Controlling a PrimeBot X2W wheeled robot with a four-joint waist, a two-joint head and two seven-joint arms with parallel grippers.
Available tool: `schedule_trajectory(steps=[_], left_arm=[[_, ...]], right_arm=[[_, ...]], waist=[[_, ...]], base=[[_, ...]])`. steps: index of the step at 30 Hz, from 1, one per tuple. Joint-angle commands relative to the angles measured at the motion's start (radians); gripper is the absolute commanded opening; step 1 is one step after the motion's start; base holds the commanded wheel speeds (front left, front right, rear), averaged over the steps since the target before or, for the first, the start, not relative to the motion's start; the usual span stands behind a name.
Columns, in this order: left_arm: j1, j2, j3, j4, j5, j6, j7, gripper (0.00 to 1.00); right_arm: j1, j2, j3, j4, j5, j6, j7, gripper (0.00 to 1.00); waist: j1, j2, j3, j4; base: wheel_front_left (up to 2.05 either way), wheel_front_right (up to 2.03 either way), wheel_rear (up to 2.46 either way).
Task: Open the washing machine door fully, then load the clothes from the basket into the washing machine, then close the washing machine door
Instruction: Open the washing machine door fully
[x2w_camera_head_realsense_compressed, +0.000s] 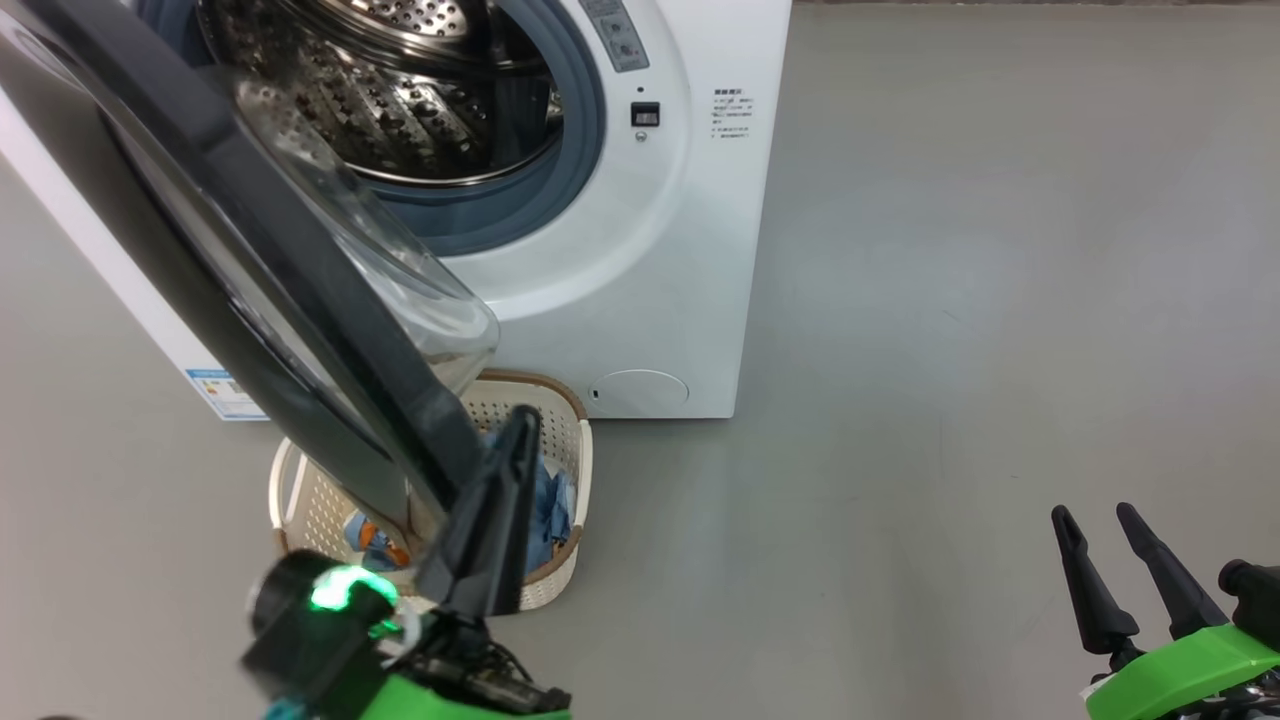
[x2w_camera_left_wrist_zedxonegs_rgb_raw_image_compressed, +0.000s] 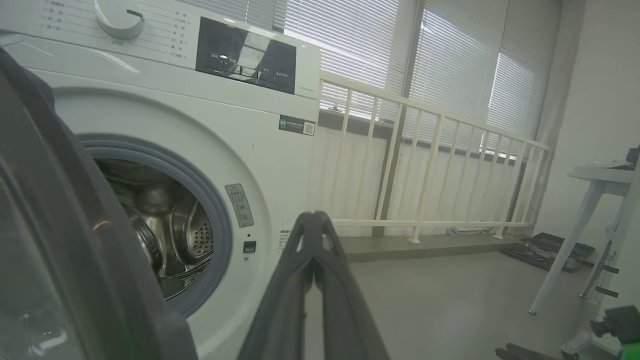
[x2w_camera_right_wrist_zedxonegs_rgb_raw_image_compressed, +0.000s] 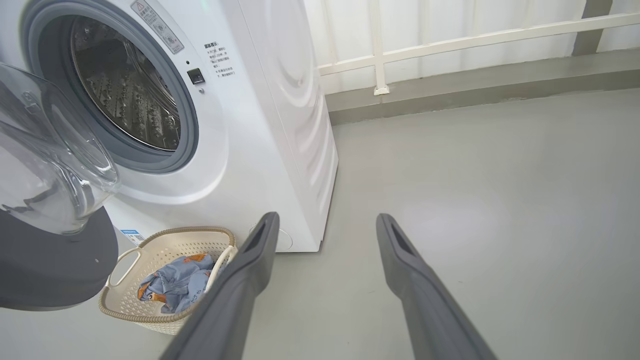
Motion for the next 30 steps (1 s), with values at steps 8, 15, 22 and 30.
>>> schedule_trajectory(steps=[8,15,22,30], left_arm=[[-0.105,0.004,-0.04,0.235,-0.09,0.016,-0.016,0.0],[-0.18,0.004,-0.039,0.446,-0.13,0.036,-0.029,0.0],[-0.222,0.004,-0.013,0.504,-0.163,0.056,-0.03,0.0],[-0.224,0.004,0.018,0.523,-0.18,0.053,-0.03,0.0]], right_arm=[[-0.011,-0.017,0.018,-0.026,-0.025,0.002,-0.012,1.0],[-0.012,-0.017,0.012,-0.03,-0.034,0.002,-0.012,1.0],[-0.017,-0.019,0.011,-0.033,-0.038,0.002,-0.012,1.0],[-0.013,-0.02,-0.001,-0.039,-0.04,0.002,-0.012,1.0]], waist=[[0.0,0.0,0.002,-0.013],[0.0,0.0,0.008,-0.012],[0.0,0.0,0.013,-0.014],[0.0,0.0,0.013,0.0]], base=[[0.0,0.0,0.0],[0.0,0.0,0.0],[0.0,0.0,0.0],[0.0,0.0,0.0]])
